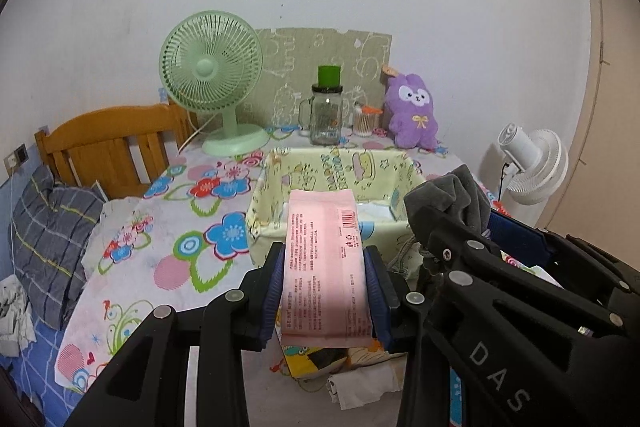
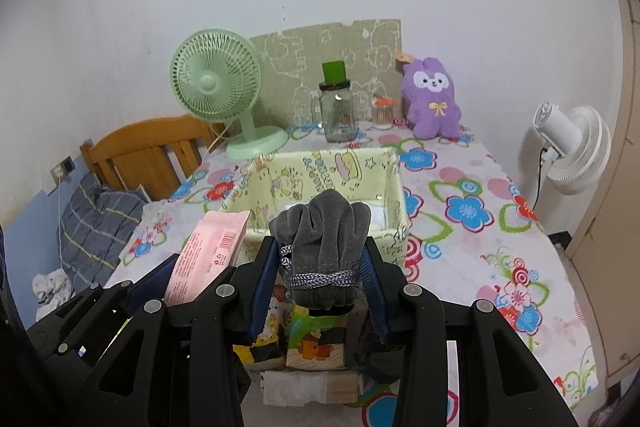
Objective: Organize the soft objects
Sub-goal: 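Grasp and lift the pink package with the left gripper while the right gripper holds the glove, then carry the pink package and gray glove into the basket and open both grippers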
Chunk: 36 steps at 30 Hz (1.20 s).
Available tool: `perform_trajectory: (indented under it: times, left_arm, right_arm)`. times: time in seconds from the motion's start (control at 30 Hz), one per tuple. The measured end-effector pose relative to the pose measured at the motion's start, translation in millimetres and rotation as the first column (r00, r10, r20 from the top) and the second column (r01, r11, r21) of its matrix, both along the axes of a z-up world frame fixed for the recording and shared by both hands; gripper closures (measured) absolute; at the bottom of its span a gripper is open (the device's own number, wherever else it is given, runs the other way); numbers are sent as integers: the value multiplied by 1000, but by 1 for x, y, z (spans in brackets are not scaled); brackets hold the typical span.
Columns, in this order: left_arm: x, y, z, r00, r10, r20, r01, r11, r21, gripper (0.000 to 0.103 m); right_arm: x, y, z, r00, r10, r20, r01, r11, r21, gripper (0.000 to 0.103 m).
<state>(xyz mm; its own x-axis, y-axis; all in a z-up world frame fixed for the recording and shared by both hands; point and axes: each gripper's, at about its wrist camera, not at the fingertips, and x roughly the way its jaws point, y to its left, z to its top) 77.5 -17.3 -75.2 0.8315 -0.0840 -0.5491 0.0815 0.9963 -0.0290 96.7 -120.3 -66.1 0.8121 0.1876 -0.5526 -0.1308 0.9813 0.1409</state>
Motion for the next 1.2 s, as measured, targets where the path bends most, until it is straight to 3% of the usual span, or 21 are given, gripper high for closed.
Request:
perform_trajectory:
  times: [0.47,1.2]
  left_arm:
    - [9,-7,24,998,-25,51,25,1000,2,64]
    - [53,-9,28,998,-25,53,25,1000,5,64]
  right_arm:
    - [5,-4,25,999,-2,47,3,1000,-14,58]
    - [51,-7,32,998,8,64,-7,1000,-15,58]
